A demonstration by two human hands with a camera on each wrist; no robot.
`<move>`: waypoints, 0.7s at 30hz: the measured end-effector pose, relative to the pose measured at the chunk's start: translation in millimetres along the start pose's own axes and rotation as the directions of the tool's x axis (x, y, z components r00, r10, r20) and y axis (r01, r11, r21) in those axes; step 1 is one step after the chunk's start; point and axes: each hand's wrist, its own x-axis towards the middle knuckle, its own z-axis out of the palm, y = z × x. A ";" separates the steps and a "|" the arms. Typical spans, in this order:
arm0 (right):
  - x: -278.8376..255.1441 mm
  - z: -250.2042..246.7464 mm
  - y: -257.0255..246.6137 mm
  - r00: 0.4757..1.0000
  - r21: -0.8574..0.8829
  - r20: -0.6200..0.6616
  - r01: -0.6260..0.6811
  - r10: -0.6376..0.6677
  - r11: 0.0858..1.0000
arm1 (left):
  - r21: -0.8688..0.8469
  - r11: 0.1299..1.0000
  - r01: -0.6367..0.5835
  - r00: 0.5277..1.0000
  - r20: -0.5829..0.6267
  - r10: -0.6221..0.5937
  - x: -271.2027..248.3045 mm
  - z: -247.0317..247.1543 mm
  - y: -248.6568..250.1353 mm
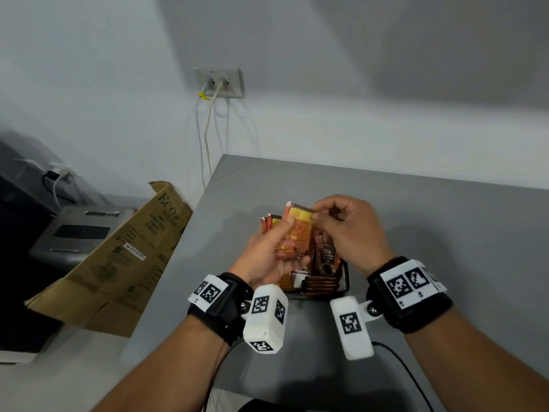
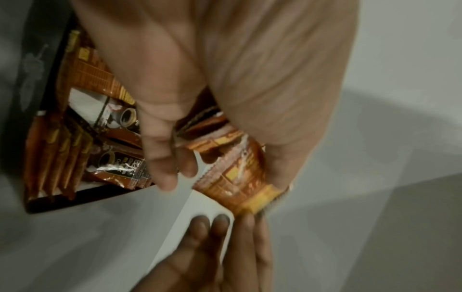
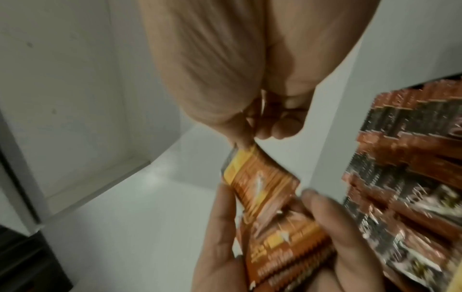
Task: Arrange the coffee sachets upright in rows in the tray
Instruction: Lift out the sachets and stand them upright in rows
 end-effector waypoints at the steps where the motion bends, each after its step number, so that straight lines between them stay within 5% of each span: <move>1: -0.3 -2.9 -1.4 0.999 -0.012 -0.032 0.024 -0.025 1.000 | -0.037 0.999 0.010 0.999 -0.037 -0.011 1.6 -2.4 0.6; 4: -6.5 -6.0 -4.8 0.992 -0.110 0.032 0.128 -0.125 0.986 | -0.117 0.993 -0.008 0.996 -0.086 -0.002 5.0 -6.3 5.2; 7: -18.2 0.3 1.8 0.976 -0.165 0.202 0.115 -0.080 0.980 | -0.054 0.996 -0.066 0.994 -0.087 0.061 4.9 -4.5 11.4; 11: -13.3 4.4 5.8 0.990 0.026 0.090 -0.109 0.106 0.994 | 0.060 0.991 -0.121 0.992 -0.037 0.123 1.6 -1.0 13.0; 14: -6.3 7.7 6.9 0.965 0.162 0.149 -0.237 0.214 0.958 | 0.041 0.994 -0.101 0.995 -0.009 0.101 0.6 -1.5 11.4; 18: 3.0 -1.9 3.9 0.927 0.534 0.218 -0.376 0.306 0.758 | 0.013 0.997 -0.083 0.997 0.004 0.083 -0.2 -8.5 11.3; 21: 2.9 -1.6 0.9 0.889 0.539 0.339 -0.452 0.308 0.711 | 0.087 0.989 -0.117 0.992 0.063 0.112 0.2 -9.6 8.3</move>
